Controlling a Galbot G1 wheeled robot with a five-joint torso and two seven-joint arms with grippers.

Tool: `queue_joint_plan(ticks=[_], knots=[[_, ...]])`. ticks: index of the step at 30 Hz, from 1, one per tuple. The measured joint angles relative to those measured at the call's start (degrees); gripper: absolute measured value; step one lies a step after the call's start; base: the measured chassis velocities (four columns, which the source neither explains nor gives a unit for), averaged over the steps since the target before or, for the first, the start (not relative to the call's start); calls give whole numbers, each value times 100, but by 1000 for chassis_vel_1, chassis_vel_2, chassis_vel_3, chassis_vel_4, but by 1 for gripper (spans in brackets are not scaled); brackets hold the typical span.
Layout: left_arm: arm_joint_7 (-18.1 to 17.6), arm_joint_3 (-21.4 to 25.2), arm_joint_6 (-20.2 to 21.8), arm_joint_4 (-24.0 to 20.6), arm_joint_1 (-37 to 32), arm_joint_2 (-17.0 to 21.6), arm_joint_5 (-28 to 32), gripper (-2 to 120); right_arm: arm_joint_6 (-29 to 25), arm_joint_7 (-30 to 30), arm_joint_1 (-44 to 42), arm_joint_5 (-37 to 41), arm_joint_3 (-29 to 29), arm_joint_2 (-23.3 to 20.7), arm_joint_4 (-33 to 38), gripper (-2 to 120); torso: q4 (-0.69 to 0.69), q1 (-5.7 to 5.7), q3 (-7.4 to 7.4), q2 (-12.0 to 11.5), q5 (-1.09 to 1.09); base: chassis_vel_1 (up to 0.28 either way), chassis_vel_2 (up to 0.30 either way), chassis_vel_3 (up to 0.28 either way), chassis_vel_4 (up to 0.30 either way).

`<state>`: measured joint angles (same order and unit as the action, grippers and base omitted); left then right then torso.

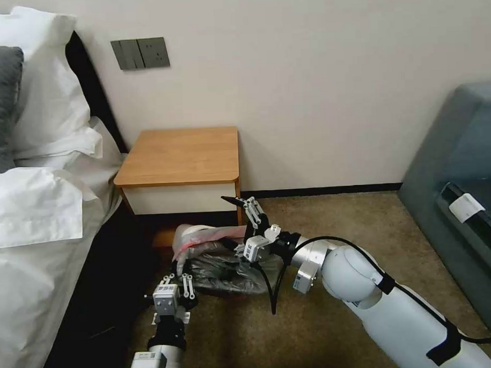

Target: Pick up the garbage bag from the table and place it over the trash can.

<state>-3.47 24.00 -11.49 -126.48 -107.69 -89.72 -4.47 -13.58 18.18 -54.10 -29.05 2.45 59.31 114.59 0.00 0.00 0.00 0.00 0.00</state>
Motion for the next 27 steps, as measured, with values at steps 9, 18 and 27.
queue_joint_plan(ticks=[9, 18, 27], knots=[[59, -34, -129, 78, -37, -1, -58, 11, 132, -67, 208, 228, 6, 13, -25, 100, 0, 0, 0, 0, 0, 0, 0, 0, 0], [590, 124, -772, 128, -66, 44, -491, 11, 353, -161, 814, 709, 187, 66, -557, 100, 0, 0, 0, 0, 0, 0, 0, 0, 0], [821, 268, -1274, 97, -60, 54, -795, 11, 465, -140, 1740, 909, 793, 69, -1237, 100, 1, 0, 0, 0, -1, 0, 0, 0, 0]])
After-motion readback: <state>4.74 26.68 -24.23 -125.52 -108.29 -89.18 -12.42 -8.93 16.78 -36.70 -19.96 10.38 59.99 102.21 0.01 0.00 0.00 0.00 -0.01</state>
